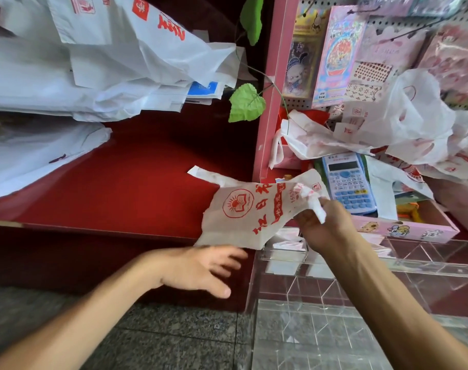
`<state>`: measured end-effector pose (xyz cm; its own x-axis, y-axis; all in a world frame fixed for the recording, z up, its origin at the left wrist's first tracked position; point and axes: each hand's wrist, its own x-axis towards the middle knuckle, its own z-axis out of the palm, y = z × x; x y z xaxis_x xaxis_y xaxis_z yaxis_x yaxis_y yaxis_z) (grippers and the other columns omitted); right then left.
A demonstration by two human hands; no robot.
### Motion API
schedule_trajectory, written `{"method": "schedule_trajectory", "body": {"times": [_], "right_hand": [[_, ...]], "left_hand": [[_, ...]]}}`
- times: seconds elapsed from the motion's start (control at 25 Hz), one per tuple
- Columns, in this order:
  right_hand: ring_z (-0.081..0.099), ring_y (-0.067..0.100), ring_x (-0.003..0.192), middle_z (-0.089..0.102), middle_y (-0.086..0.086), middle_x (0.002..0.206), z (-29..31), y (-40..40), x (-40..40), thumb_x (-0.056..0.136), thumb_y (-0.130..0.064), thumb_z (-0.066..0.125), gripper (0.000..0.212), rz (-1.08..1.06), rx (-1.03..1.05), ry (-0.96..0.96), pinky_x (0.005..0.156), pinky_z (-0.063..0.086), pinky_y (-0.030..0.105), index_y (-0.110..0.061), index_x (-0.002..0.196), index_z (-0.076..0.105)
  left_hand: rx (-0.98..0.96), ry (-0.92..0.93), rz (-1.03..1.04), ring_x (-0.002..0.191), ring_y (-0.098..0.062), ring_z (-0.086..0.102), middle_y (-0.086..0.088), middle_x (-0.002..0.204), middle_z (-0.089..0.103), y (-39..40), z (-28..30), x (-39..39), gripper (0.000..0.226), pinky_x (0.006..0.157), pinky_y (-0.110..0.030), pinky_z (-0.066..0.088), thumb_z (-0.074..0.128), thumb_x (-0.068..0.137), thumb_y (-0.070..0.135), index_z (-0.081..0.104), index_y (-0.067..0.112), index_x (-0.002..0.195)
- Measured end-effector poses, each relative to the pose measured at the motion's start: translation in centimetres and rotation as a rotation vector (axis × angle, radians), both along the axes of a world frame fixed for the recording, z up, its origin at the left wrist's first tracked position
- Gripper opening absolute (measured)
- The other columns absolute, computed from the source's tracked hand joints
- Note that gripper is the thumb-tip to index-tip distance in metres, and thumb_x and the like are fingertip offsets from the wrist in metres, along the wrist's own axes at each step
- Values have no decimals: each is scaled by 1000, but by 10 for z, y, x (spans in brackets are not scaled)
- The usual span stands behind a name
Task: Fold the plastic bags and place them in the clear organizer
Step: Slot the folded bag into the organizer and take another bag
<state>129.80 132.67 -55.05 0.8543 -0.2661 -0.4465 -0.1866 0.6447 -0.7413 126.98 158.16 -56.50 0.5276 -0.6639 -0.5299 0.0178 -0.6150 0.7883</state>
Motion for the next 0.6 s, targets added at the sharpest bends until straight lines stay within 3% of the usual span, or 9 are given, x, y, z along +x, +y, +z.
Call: {"method": "schedule_trajectory", "body": {"times": [0.08, 0.12, 0.2, 0.28, 0.4, 0.52, 0.6], "right_hand": [[72, 24, 80, 72, 14, 89, -3, 3, -1, 98, -4, 39, 23, 64, -30, 10, 66, 60, 37, 4, 113, 53], [71, 29, 87, 72, 17, 96, -2, 4, -3, 98, -6, 39, 24, 84, -25, 8, 73, 59, 44, 2, 112, 56], [68, 30, 84, 70, 17, 95, 2, 7, -6, 99, -11, 40, 19, 68, -53, 43, 77, 55, 44, -4, 100, 58], [64, 23, 68, 66, 11, 80, 2, 10, -10, 96, -13, 44, 13, 70, -100, 78, 64, 51, 35, -9, 92, 56], [51, 13, 42, 59, 3, 57, 0, 16, -13, 94, -15, 46, 13, 122, -221, 146, 40, 31, 21, -12, 84, 54], [45, 14, 34, 59, 5, 54, 0, 32, -22, 92, -15, 46, 13, 278, -325, 184, 37, 24, 17, -9, 88, 57], [38, 13, 32, 61, 8, 58, -2, 46, -29, 92, -14, 47, 14, 345, -390, 208, 38, 22, 16, -7, 92, 59]], "left_hand": [[-156, -73, 264, 125, -4, 55, 9, 135, 59, -1, 3, 4, 55, 103, -25, 47, 73, 82, 18, 49, 34, 128], [-231, -120, 432, 119, -7, 60, 4, 127, 65, -1, 5, 6, 47, 100, -30, 50, 74, 81, 15, 53, 31, 121], [-399, -188, 757, 108, -19, 68, -9, 119, 68, 0, 9, 14, 43, 91, -38, 57, 75, 80, 9, 53, 26, 113], [-523, -155, 940, 102, -29, 70, -10, 119, 64, 4, 11, 22, 44, 86, -42, 58, 72, 85, 10, 51, 28, 119], [-484, -28, 965, 105, -28, 68, -4, 121, 63, 17, 5, 30, 45, 87, -43, 57, 70, 89, 22, 51, 32, 129], [-432, -25, 1065, 110, -25, 66, -7, 119, 70, 30, -6, 41, 50, 82, -36, 53, 75, 83, 23, 58, 16, 130], [-351, -183, 1190, 116, -26, 61, -8, 127, 63, 44, -10, 50, 62, 88, -35, 48, 75, 79, 7, 53, 13, 136]]}}
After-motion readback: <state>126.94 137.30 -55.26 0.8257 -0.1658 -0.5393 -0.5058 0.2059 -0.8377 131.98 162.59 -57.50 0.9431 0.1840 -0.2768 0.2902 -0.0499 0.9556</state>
